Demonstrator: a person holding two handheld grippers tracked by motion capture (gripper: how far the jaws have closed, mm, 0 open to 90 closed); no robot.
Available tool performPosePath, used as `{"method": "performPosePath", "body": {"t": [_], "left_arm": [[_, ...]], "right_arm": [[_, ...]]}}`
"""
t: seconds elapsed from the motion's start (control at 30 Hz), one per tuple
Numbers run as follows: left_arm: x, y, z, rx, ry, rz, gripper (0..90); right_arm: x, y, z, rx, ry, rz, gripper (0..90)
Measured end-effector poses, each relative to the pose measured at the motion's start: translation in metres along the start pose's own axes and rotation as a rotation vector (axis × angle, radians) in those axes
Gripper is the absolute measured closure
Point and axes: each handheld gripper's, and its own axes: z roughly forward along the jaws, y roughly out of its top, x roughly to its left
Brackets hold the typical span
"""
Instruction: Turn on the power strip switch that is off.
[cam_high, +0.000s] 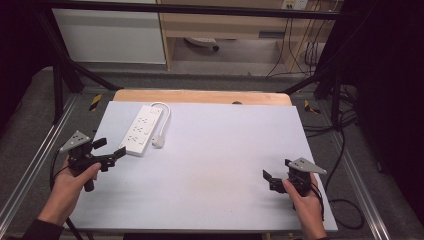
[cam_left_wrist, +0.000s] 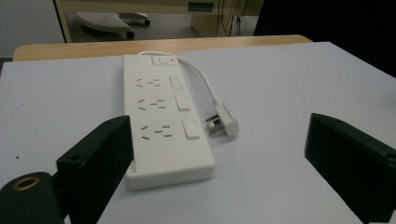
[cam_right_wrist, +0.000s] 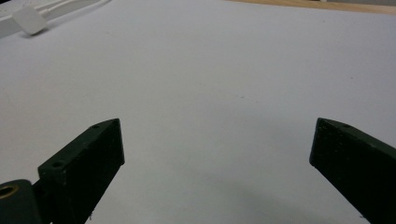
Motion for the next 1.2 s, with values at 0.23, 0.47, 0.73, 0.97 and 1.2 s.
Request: {"method": "performPosePath", "body": {"t": [0.23, 0.47, 0.73, 0.97, 1.2], "left_arm": [[0.001, 0.009, 0.016, 0.0, 0.008, 0.013, 8.3], [0.003, 0.024, 0.034, 0.006, 0.015, 0.048, 8.1], [0.005, 0.034, 0.05, 0.032, 0.048, 0.057, 8.7], [0.01, 0.034, 0.067, 0.05, 0.052, 0.048, 8.8], [0.018, 0.033, 0.076, 0.042, 0.074, 0.037, 10.7]], "right_arm": [[0.001, 0.0, -0.003, -0.004, 0.006, -0.008, 3.3], [0.001, 0.0, -0.003, -0.001, 0.013, -0.011, 3.4], [0.001, -0.001, -0.002, 0.004, 0.016, -0.012, 3.3], [0.0, -0.001, -0.001, 0.013, 0.015, -0.006, 3.2], [0.001, -0.001, -0.002, 0.012, 0.01, -0.012, 2.8]]}}
